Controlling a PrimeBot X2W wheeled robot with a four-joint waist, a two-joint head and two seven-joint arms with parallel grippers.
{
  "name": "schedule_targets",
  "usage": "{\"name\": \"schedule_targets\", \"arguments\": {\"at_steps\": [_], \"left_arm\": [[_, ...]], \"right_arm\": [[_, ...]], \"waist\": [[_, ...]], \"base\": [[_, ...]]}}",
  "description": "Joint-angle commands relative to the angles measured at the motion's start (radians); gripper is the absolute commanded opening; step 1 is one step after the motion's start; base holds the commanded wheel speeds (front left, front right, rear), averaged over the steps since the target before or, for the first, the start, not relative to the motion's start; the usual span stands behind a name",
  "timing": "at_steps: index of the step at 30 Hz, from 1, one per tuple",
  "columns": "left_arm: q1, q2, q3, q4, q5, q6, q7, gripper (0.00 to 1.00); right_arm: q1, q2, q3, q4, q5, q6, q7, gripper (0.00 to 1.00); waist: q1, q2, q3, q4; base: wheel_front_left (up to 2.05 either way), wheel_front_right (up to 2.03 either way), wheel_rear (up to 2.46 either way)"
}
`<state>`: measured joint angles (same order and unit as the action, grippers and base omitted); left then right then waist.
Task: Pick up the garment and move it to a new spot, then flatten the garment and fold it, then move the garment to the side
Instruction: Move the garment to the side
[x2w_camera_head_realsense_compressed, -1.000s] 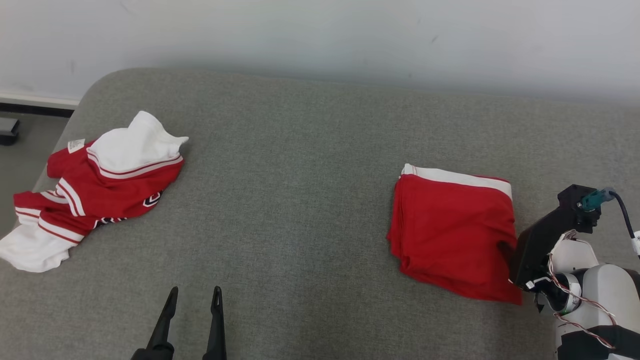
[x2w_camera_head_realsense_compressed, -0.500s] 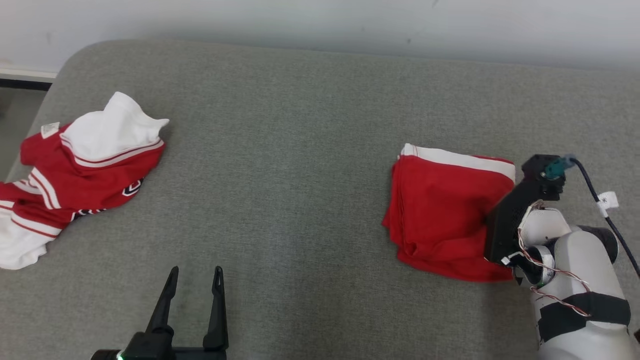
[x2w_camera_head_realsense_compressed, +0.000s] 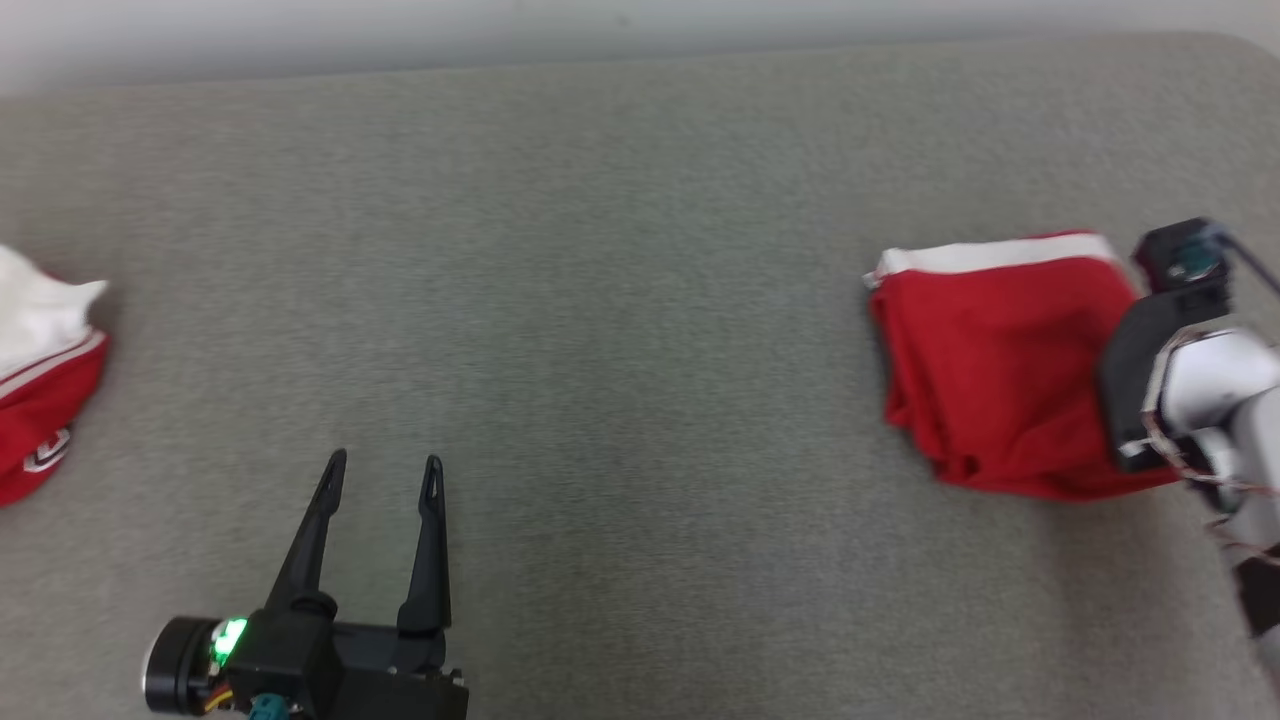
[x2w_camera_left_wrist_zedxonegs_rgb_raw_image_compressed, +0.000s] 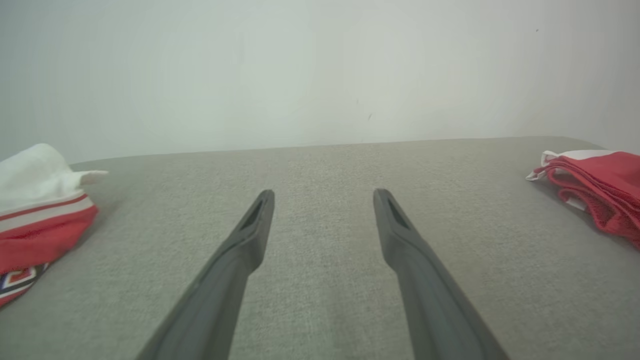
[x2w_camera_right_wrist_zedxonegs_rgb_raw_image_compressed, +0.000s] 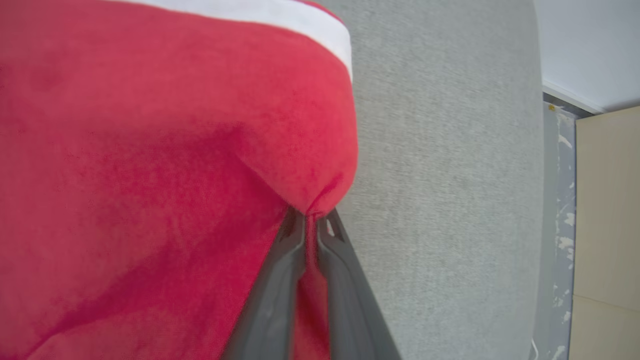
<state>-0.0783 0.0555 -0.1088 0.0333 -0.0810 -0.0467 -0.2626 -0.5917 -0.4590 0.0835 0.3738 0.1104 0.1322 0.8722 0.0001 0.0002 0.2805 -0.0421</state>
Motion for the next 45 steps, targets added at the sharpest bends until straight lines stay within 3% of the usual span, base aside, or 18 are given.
{"name": "schedule_targets", "arguments": {"at_steps": [1, 7, 15, 24, 30, 31, 32, 33, 40, 45], "left_arm": [[-0.021, 0.006, 0.000, -0.014, 0.013, -0.005, -0.003, 1.00], [-0.064, 0.027, -0.021, -0.067, 0.043, -0.024, -0.003, 1.00], [-0.098, 0.060, -0.069, -0.153, 0.080, -0.042, -0.003, 1.00], [-0.094, 0.087, -0.086, -0.172, 0.080, -0.043, 0.007, 1.00], [-0.084, 0.096, -0.084, -0.179, 0.074, -0.039, 0.015, 1.00], [-0.084, 0.097, -0.087, -0.178, 0.073, -0.039, 0.016, 1.00], [-0.084, 0.096, -0.090, -0.176, 0.073, -0.038, 0.017, 1.00], [-0.084, 0.094, -0.094, -0.173, 0.072, -0.038, 0.017, 1.00], [-0.080, 0.072, -0.113, -0.136, 0.055, -0.035, 0.006, 1.00], [-0.068, 0.049, -0.127, -0.090, 0.032, -0.024, 0.000, 1.00]], "right_arm": [[-0.017, -0.030, 0.009, -0.002, 0.007, -0.002, -0.018, 0.00], [-0.052, -0.151, 0.002, 0.046, 0.011, -0.002, -0.146, 0.00], [-0.121, -0.230, -0.035, 0.150, -0.048, -0.002, -0.376, 0.00], [-0.173, -0.214, -0.142, 0.262, -0.174, -0.002, -0.606, 0.00], [-0.187, -0.174, -0.211, 0.257, -0.251, -0.002, -0.701, 0.00], [-0.189, -0.166, -0.218, 0.254, -0.262, -0.002, -0.716, 0.24], [-0.186, -0.155, -0.223, 0.259, -0.273, -0.002, -0.726, 0.71], [-0.186, -0.146, -0.230, 0.265, -0.282, -0.002, -0.737, 1.00], [-0.171, -0.119, -0.249, 0.270, -0.323, -0.002, -0.818, 1.00], [-0.120, -0.100, -0.249, 0.289, -0.267, -0.002, -0.919, 1.00]], "waist": [[-0.0001, -0.0002, 0.068, -0.093], [-0.0001, -0.0002, 0.140, -0.142], [-0.0001, -0.0002, 0.247, -0.168], [-0.0001, -0.0002, 0.287, -0.193], [-0.0001, -0.0002, 0.286, -0.198], [-0.0001, -0.0002, 0.285, -0.197], [-0.0001, -0.0002, 0.282, -0.196], [-0.0001, -0.0002, 0.278, -0.194], [-0.0001, -0.0002, 0.209, -0.172], [-0.0001, -0.0002, 0.112, -0.140]], "base": [[0.00, 0.00, 0.00], [0.00, 0.00, 0.00], [0.00, 0.00, 0.00], [0.00, 0.00, 0.00], [0.00, 0.00, 0.00], [0.00, 0.00, 0.00], [0.00, 0.00, 0.00], [0.00, 0.00, 0.00], [0.00, 0.00, 0.00], [0.00, 0.00, 0.00]]}}
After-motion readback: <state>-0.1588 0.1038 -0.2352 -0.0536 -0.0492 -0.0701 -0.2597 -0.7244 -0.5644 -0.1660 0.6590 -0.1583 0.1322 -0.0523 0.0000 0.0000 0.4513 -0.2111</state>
